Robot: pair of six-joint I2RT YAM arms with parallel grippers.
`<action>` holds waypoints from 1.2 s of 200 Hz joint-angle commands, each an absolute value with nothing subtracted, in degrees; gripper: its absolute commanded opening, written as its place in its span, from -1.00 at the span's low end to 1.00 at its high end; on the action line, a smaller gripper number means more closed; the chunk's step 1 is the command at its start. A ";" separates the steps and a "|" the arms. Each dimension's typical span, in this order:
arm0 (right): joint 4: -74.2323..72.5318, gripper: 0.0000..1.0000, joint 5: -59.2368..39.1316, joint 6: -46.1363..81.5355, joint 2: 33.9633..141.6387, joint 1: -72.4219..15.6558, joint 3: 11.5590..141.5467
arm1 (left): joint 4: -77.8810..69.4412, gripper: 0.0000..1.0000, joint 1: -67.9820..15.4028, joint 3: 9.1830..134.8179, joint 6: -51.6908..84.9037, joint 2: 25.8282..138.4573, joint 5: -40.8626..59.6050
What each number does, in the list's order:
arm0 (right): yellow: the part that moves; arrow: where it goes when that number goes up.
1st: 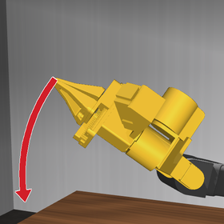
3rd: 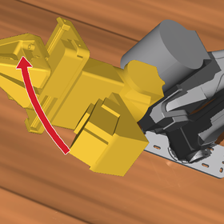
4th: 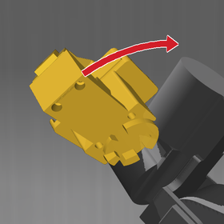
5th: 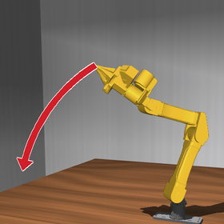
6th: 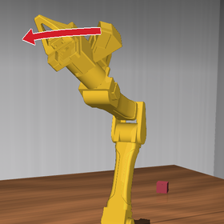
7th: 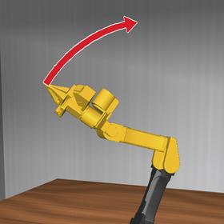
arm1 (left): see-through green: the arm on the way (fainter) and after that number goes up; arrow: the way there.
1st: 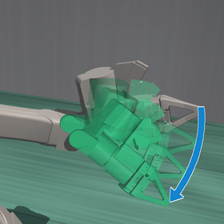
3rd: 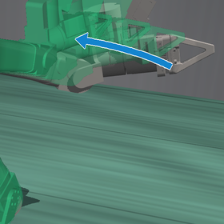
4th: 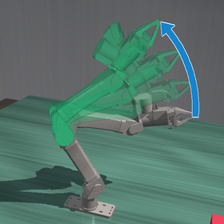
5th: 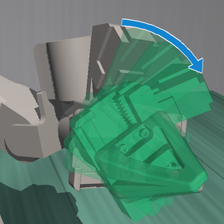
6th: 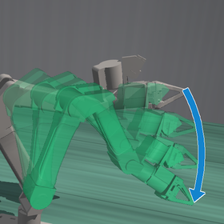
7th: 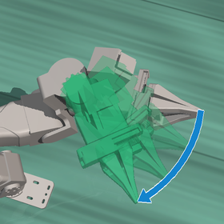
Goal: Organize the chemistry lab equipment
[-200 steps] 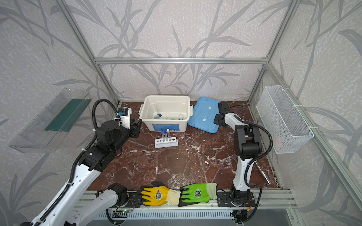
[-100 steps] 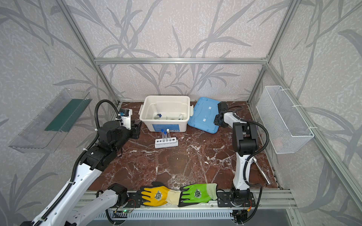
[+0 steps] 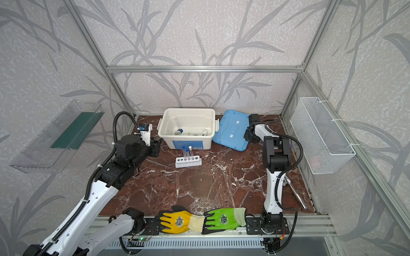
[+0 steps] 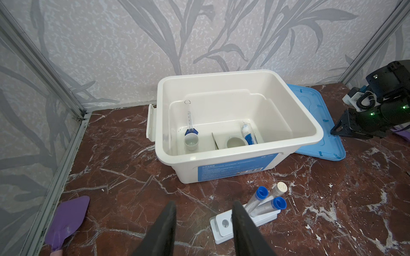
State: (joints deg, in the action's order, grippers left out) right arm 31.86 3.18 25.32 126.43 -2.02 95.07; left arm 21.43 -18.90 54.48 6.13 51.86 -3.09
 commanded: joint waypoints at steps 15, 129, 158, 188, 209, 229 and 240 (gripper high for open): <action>36.03 -0.52 2.55 26.42 128.40 -1.82 97.93 | 20.80 -0.15 -17.21 56.08 5.81 53.27 -1.11; 34.85 -1.00 3.02 23.64 121.56 -1.33 94.01 | 18.87 -0.15 -13.71 56.37 6.67 55.53 3.63; 34.50 -1.00 1.35 24.17 118.15 -0.02 92.06 | 18.33 -0.15 -13.71 56.21 7.60 55.81 4.94; 34.19 -1.00 -1.49 24.26 113.90 0.70 89.11 | 18.75 -0.15 -13.71 56.19 7.84 56.03 5.53; 33.50 -1.00 -1.51 24.18 110.04 0.73 85.46 | 19.16 -0.15 -13.71 56.21 7.91 56.16 6.72; 34.15 -1.00 -0.98 23.74 106.70 0.79 83.41 | 18.95 -0.15 -13.71 56.32 7.99 56.38 8.13; 34.93 -1.00 -0.73 23.69 104.72 0.79 82.44 | 18.52 -0.15 -13.76 56.40 8.25 56.65 9.15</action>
State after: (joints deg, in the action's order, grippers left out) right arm 34.20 -0.30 24.34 109.86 0.80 83.85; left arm 19.62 -14.09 54.63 7.35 56.18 6.39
